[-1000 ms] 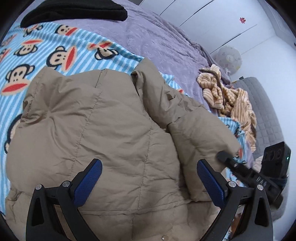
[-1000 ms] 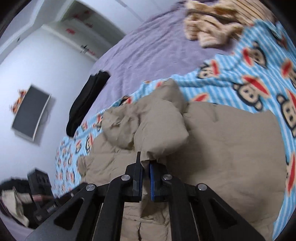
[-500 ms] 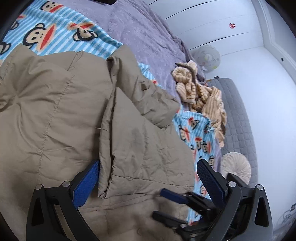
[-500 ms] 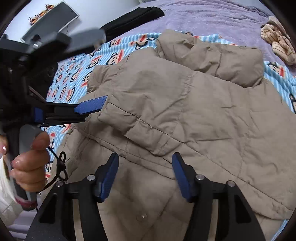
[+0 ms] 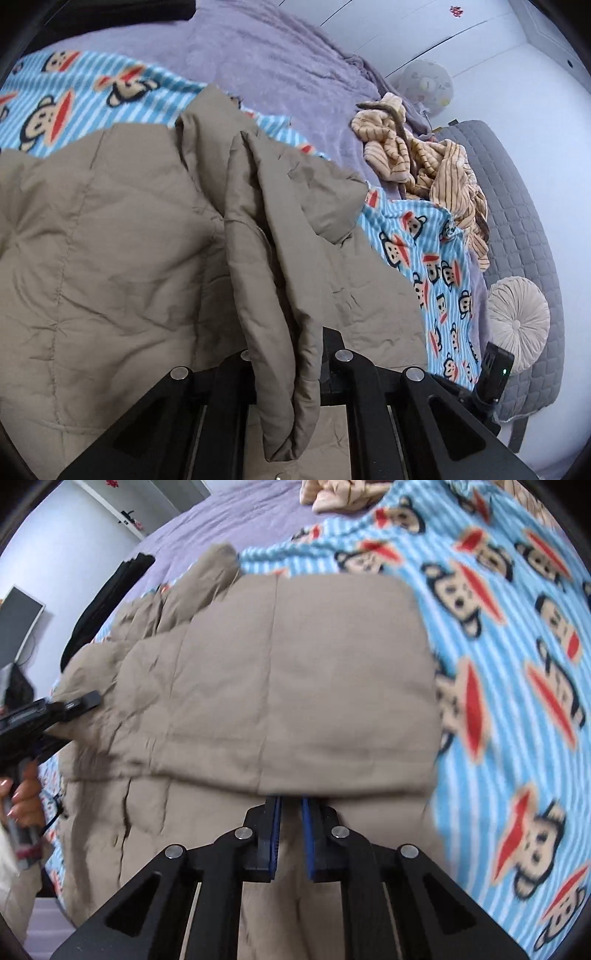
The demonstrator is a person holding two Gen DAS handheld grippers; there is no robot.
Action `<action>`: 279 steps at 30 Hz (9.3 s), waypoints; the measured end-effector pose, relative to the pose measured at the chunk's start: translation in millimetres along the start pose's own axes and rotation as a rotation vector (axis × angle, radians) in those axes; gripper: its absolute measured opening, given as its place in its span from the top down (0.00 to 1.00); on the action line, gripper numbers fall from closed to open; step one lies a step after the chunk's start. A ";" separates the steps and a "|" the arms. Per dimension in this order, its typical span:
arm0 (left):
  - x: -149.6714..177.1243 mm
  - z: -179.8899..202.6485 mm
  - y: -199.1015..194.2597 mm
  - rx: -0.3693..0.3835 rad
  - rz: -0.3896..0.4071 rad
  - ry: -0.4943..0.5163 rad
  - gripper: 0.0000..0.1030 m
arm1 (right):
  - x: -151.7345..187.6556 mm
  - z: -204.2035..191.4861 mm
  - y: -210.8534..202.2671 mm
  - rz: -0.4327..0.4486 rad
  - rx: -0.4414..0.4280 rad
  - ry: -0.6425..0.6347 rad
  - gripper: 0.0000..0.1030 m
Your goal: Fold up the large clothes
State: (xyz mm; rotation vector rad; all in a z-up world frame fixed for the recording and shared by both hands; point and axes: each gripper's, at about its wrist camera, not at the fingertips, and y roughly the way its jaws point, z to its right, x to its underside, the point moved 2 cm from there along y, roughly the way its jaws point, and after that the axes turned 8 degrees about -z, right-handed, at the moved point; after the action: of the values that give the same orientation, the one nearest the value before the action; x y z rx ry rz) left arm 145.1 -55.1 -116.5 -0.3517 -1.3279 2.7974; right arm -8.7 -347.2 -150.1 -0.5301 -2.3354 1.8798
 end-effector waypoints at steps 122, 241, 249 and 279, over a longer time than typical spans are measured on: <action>235.3 -2.5 -147.4 -0.658 -0.123 0.008 0.00 | 124.4 -20.7 -113.1 -0.107 -0.190 0.234 0.00; 16.7 -21.6 -221.2 -0.209 0.244 -0.084 0.87 | -19.1 -32.0 -169.3 0.184 -0.448 0.239 0.94; -44.5 -50.4 -144.1 -0.337 0.192 -0.042 0.87 | -85.4 -32.2 -127.5 0.163 -0.381 0.214 0.94; -71.3 -51.4 -99.9 -0.485 0.295 0.166 0.08 | -153.6 -16.3 -7.5 0.146 -0.308 0.237 0.27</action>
State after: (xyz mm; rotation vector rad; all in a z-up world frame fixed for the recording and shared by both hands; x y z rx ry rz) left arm 218.1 39.2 -57.5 -0.8326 -2.0461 2.5360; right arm 138.1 -383.5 -117.5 -0.9214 -2.4903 1.4148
